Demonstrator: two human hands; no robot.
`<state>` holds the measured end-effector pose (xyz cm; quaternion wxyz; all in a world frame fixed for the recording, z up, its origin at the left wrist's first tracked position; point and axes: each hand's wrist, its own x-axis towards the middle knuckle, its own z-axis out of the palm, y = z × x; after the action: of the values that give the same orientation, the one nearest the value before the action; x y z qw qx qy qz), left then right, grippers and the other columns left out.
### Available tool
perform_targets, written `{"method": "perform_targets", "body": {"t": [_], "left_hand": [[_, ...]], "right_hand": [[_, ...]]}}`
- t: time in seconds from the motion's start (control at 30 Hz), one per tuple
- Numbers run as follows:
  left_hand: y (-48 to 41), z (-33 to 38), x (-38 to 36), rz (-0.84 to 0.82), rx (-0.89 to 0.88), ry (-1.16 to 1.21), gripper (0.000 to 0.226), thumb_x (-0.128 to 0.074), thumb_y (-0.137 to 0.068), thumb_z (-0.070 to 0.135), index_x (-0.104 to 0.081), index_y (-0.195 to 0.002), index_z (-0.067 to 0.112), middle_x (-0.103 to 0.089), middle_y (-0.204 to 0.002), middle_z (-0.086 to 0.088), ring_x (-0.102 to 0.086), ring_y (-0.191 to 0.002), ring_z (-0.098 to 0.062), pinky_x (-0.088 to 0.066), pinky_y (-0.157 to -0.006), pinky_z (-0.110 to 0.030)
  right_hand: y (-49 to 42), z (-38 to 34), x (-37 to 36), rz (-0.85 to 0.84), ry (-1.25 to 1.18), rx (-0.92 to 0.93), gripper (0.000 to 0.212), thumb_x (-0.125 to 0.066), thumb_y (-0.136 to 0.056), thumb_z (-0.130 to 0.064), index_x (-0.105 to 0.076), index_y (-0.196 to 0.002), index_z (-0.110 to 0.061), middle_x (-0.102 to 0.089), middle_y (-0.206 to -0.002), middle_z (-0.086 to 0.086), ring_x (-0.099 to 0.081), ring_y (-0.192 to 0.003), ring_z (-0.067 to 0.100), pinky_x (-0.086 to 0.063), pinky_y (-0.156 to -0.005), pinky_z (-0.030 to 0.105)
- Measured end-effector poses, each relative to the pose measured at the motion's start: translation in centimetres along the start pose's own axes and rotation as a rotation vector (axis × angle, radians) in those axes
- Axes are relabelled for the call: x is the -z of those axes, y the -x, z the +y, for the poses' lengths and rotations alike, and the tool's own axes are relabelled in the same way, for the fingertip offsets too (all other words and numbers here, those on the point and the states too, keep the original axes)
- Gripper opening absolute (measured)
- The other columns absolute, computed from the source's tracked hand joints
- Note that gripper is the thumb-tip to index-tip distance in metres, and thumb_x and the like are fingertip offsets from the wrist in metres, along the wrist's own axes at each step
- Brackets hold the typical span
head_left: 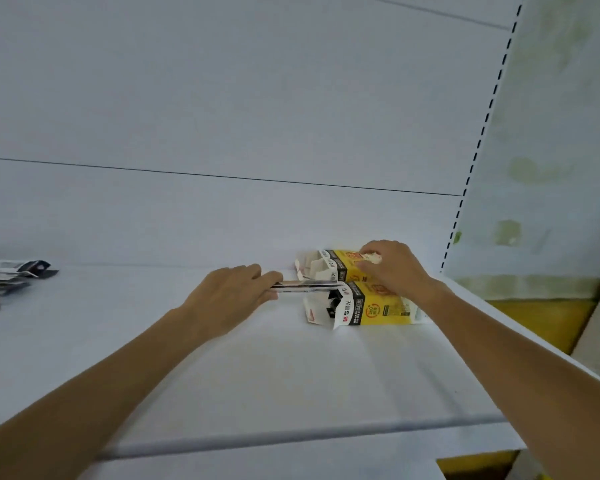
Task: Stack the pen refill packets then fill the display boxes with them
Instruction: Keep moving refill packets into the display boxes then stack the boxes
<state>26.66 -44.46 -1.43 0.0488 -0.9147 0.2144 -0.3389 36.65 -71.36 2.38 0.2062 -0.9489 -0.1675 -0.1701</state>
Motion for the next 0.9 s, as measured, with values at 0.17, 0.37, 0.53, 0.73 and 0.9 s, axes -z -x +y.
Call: {"method": "perform_targets", "body": {"t": [0.17, 0.37, 0.53, 0.73, 0.9], "left_hand": [[0.1, -1.0, -0.8, -0.051, 0.058, 0.010, 0.039, -0.027, -0.082, 0.039, -0.058, -0.099, 0.024, -0.050, -0.066, 0.007, -0.054, -0.054, -0.016, -0.040, -0.046, -0.026], [1.0, -1.6, 1.3, -0.144, 0.307, 0.039, 0.068, -0.006, -0.076, 0.044, -0.048, -0.127, 0.028, -0.045, -0.087, 0.007, -0.046, -0.077, -0.016, -0.030, -0.068, -0.026], [1.9, -0.1, 3.5, -0.026, 0.415, 0.024, 0.037, -0.040, -0.096, 0.024, -0.045, -0.133, 0.023, -0.052, -0.094, -0.001, -0.053, -0.088, -0.025, -0.036, -0.072, -0.031], [2.3, 4.6, 5.1, 0.041, 0.534, 0.253, 0.030, -0.039, -0.097, 0.027, -0.049, -0.125, 0.024, -0.054, -0.092, 0.001, -0.053, -0.085, -0.019, -0.041, -0.074, -0.032], [3.3, 9.3, 6.5, 0.097, 0.533, 0.339, 0.029, -0.042, -0.097, 0.029, -0.053, -0.122, 0.024, -0.058, -0.090, 0.000, -0.055, -0.084, -0.020, -0.044, -0.078, -0.036]], "right_hand": [[-3.2, 0.8, -0.8, -0.301, 0.138, 0.001, 0.051, -0.068, -0.079, -0.043, -0.056, -0.122, -0.018, -0.058, -0.121, 0.004, -0.055, -0.108, 0.022, -0.045, -0.092, 0.037], [-4.8, -0.2, -1.1, -0.295, 0.334, 0.086, 0.051, -0.073, -0.073, -0.045, -0.055, -0.116, -0.024, -0.052, -0.115, 0.000, -0.049, -0.107, 0.020, -0.035, -0.096, 0.042], [-3.2, -1.8, 2.4, -0.039, 0.225, 0.244, 0.047, -0.074, -0.071, -0.037, -0.041, -0.099, -0.018, -0.056, -0.091, 0.000, -0.050, -0.074, 0.016, -0.039, -0.073, 0.032], [2.6, -1.5, 8.1, -0.098, 0.028, 0.318, 0.053, -0.076, -0.071, -0.040, -0.048, -0.114, -0.027, -0.060, -0.093, -0.008, -0.058, -0.083, 0.013, -0.048, -0.072, 0.032], [7.9, 1.5, 9.5, -0.254, 0.008, 0.337, 0.065, -0.079, -0.068, -0.039, -0.052, -0.126, -0.029, -0.058, -0.109, -0.009, -0.055, -0.096, 0.011, -0.048, -0.088, 0.034]]}}
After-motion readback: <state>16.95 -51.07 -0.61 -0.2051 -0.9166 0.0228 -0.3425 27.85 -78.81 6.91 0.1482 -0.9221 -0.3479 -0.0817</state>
